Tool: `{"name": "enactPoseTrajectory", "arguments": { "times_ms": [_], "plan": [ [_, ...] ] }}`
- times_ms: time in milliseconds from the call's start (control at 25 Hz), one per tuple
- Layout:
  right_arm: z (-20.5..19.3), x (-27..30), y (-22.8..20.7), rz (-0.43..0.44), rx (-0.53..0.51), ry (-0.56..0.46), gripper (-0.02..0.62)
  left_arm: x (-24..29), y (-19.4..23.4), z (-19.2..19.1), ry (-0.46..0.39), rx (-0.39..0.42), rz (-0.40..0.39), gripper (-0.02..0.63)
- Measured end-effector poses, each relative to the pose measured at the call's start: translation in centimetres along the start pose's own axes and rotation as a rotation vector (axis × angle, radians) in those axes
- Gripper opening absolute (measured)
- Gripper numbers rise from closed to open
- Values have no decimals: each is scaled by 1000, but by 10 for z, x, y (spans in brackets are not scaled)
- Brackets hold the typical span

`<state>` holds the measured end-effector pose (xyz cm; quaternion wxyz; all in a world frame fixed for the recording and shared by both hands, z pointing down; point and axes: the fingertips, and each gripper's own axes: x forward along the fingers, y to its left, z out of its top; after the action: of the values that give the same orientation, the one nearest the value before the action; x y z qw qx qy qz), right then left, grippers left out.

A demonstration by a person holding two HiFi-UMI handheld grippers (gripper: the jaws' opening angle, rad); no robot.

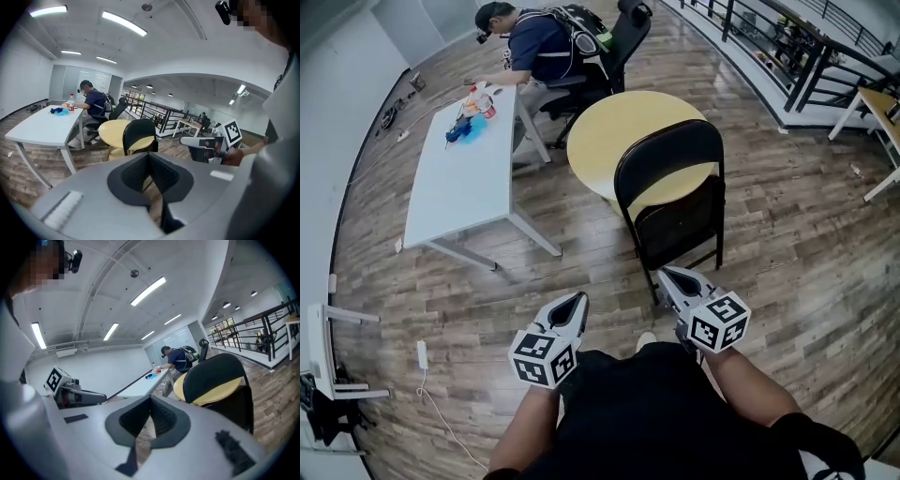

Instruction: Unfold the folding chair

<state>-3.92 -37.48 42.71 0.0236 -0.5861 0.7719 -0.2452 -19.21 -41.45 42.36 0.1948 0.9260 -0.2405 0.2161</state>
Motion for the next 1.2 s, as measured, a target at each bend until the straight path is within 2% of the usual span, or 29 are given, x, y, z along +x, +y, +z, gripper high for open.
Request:
{"name": "enactPoseTrajectory", "arguments": {
  "times_ms": [320, 520, 680, 920, 1200],
  "plan": [
    [-8, -62, -48, -188, 75, -76, -5, 27, -20, 8, 71, 74, -87, 8],
    [-23, -99, -81, -320, 143, -109, -5, 57, -40, 20, 72, 108, -177, 8],
    [-17, -115, -81, -364, 126, -125, -5, 77, -53, 31, 70, 158, -229, 8],
    [-24, -124, -79, -409, 133, -109, -5, 103, -74, 40, 72, 181, -321, 8],
    [-14, -109, -83, -465, 111, -118, -5, 140, -63, 53, 100, 195, -381, 8]
  ]
}}
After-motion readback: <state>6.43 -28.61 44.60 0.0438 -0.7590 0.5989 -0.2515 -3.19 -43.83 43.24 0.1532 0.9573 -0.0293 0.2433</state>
